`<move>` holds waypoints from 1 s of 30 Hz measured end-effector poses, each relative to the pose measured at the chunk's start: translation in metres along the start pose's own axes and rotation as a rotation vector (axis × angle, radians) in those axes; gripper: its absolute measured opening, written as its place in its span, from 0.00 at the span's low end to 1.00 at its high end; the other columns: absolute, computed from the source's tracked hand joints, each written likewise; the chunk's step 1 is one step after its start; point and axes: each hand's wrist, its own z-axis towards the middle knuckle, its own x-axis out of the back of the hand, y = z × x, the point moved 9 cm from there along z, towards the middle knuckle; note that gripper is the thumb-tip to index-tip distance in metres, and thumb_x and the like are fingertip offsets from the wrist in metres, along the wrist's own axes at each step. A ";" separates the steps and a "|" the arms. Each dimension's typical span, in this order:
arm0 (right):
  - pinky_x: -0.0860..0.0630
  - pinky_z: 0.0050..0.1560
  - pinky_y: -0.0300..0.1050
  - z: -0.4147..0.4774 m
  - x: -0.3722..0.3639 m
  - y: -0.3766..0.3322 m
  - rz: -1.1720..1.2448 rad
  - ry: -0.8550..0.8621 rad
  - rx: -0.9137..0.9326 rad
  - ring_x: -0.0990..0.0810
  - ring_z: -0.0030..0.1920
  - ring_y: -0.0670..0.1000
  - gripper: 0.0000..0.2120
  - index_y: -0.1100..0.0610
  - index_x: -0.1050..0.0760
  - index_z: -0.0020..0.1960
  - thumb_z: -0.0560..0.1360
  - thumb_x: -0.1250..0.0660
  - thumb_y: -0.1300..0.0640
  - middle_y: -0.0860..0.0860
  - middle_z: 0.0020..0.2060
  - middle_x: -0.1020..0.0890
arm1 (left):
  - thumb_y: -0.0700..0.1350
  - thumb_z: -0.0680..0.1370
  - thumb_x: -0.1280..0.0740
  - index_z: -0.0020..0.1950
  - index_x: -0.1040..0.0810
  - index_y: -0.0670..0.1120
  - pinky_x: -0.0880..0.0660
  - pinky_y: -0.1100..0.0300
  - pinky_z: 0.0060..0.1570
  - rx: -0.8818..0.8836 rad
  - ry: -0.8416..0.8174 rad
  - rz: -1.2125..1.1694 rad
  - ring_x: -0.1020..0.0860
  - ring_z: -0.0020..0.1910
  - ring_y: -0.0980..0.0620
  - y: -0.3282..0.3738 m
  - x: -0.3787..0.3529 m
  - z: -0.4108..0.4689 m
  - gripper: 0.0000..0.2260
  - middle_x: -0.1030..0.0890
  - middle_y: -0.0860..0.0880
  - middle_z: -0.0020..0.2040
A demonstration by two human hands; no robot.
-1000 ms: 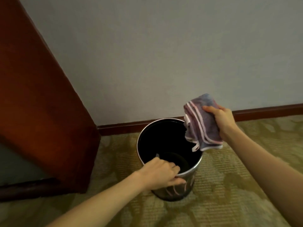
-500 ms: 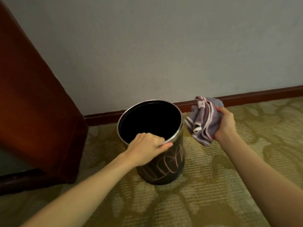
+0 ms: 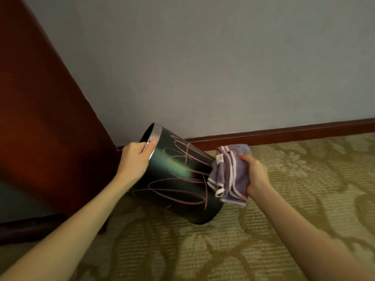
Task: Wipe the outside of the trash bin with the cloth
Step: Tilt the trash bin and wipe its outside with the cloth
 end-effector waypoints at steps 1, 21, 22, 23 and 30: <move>0.21 0.32 0.44 0.000 -0.009 0.003 -0.015 -0.013 0.021 0.15 0.34 0.54 0.15 0.61 0.22 0.49 0.65 0.26 0.57 0.56 0.38 0.15 | 0.53 0.78 0.38 0.23 0.39 0.46 0.43 0.55 0.27 0.032 0.011 -0.010 0.39 0.21 0.53 -0.010 0.003 0.001 0.25 0.39 0.50 0.21; 0.36 0.34 0.44 -0.059 -0.116 -0.006 -1.051 0.074 0.987 0.23 0.40 0.60 0.16 0.58 0.30 0.52 0.71 0.33 0.49 0.55 0.45 0.22 | 0.51 0.80 0.41 0.23 0.33 0.46 0.38 0.56 0.26 -0.080 0.117 0.131 0.33 0.20 0.48 -0.034 0.016 0.010 0.24 0.35 0.52 0.19; 0.36 0.34 0.45 -0.052 -0.117 -0.010 -1.049 0.082 0.968 0.23 0.39 0.60 0.15 0.57 0.31 0.50 0.71 0.34 0.47 0.55 0.43 0.22 | 0.50 0.80 0.41 0.24 0.31 0.44 0.37 0.56 0.26 -0.084 0.111 0.137 0.32 0.20 0.47 -0.034 0.016 0.011 0.24 0.34 0.51 0.19; 0.36 0.34 0.46 -0.044 -0.118 -0.014 -1.044 0.091 0.941 0.23 0.39 0.61 0.15 0.55 0.32 0.47 0.70 0.34 0.46 0.55 0.42 0.21 | 0.51 0.80 0.41 0.25 0.28 0.42 0.35 0.54 0.25 -0.079 0.107 0.131 0.30 0.20 0.47 -0.036 0.016 0.011 0.24 0.32 0.49 0.20; 0.33 0.42 0.47 0.046 -0.120 -0.025 -1.172 0.060 0.548 0.22 0.52 0.63 0.18 0.56 0.26 0.54 0.69 0.31 0.48 0.59 0.51 0.19 | 0.61 0.75 0.43 0.25 0.29 0.42 0.33 0.49 0.23 -0.085 0.096 0.036 0.29 0.19 0.48 -0.043 0.018 -0.009 0.27 0.29 0.45 0.20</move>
